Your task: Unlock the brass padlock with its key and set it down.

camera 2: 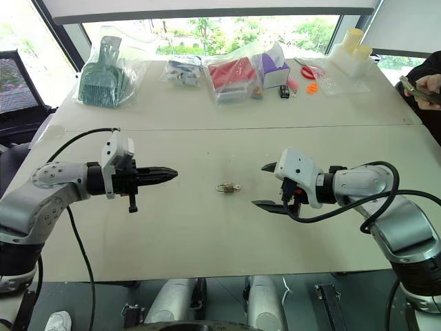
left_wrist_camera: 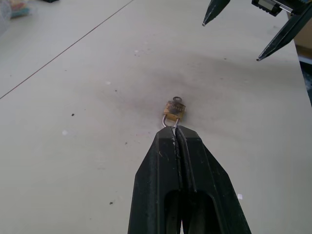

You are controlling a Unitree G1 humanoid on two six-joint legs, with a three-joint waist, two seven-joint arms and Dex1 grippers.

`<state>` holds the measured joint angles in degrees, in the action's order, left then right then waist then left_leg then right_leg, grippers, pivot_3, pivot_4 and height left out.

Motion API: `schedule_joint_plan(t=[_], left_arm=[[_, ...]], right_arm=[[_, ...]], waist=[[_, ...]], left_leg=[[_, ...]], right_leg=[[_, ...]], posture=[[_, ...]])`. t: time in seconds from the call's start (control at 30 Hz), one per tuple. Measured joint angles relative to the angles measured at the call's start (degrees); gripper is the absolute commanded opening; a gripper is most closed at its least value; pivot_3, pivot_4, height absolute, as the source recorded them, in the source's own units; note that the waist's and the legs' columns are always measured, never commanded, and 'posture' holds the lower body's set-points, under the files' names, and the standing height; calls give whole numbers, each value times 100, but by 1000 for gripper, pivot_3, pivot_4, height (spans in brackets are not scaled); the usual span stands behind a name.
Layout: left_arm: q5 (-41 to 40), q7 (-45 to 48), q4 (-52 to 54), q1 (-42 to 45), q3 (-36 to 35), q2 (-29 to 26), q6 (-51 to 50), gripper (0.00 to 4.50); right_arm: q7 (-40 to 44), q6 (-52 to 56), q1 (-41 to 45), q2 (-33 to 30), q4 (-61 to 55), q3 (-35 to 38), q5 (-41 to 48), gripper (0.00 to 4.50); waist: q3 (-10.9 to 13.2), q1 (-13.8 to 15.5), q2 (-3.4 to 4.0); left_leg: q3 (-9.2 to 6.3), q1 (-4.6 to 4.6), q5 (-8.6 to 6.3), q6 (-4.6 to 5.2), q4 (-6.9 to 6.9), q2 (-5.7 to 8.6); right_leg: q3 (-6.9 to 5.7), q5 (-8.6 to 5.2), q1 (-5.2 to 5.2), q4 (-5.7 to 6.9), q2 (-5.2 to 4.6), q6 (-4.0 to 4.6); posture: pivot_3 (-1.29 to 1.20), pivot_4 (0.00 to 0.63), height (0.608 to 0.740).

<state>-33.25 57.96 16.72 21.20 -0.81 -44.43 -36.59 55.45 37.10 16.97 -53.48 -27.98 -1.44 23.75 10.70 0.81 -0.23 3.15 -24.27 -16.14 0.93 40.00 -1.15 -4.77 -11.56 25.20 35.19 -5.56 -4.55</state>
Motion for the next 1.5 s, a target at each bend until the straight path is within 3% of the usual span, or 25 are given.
schedule_joint_plan(t=[0.2, 0.3, 0.4, 0.63, 0.67, 1.1, 1.47, 1.5], left_arm=[[98, 122, -250, 290, 126, 87, 141, 0], [278, 225, -773, 1024, 448, 487, 339, 0], [520, 533, -1307, 1641, 806, 790, 590, 837], [1229, 1114, -2489, 1856, 1721, 1494, 1297, 4166], [1313, 1151, -2588, 1877, 1797, 1565, 1389, 4443], [2475, 799, -4118, 1874, 2195, 2524, 2929, 4443], [2850, 636, -4947, 1988, 2165, 2848, 3686, 4443], [2862, 626, -4992, 1997, 2148, 2869, 3723, 3875]], right_arm=[[-19, -3, 0, 16, 12, 0, -39, 4414], [-30, -37, 35, 28, 28, -21, -58, 4414], [-37, -110, 108, 43, 75, -59, -122, 4500], [-122, -125, 72, 62, 102, -58, -220, 4500], [-143, -118, 40, 63, 88, -54, -222, 4500], [-463, 93, -321, 62, -323, 121, -207, 4500], [-557, 130, -323, 63, -344, 132, -210, 4500], [-559, 130, -323, 63, -344, 132, -213, 4500]], waist=[[0, 7, 0], [0, 93, -4], [-1, 134, -2], [0, 138, -3], [0, 141, -3], [0, 145, -3], [-3, 154, -5], [-3, 155, -5]], left_leg=[[-1, 0, 0, 0, 0, 13], [-1, 1, 2, -1, 9, 19], [4, 3, 1, 0, 9, 21], [5, 0, 1, 0, 7, 21], [4, 0, 1, 0, 8, 21], [-2, 0, 1, 1, 9, 19], [-6, 3, 1, 2, 11, 19], [-6, 5, 1, 2, 11, 19]], right_leg=[[1, 6, -2, 0, -1, -10], [-1, 8, -7, 2, 0, -10], [1, 10, -7, 1, 0, -13], [1, 12, -5, 2, 1, -18], [1, 12, -5, 2, 1, -17], [0, 12, -5, 2, -1, -16], [0, 13, -11, 3, -3, -16], [0, 13, -12, 2, -3, -15]], posture=[[0, 150, 740], [0, 150, 740], [0, 150, 740], [0, 150, 740], [0, 150, 740], [0, 150, 740], [0, 150, 740], [0, 150, 740]])
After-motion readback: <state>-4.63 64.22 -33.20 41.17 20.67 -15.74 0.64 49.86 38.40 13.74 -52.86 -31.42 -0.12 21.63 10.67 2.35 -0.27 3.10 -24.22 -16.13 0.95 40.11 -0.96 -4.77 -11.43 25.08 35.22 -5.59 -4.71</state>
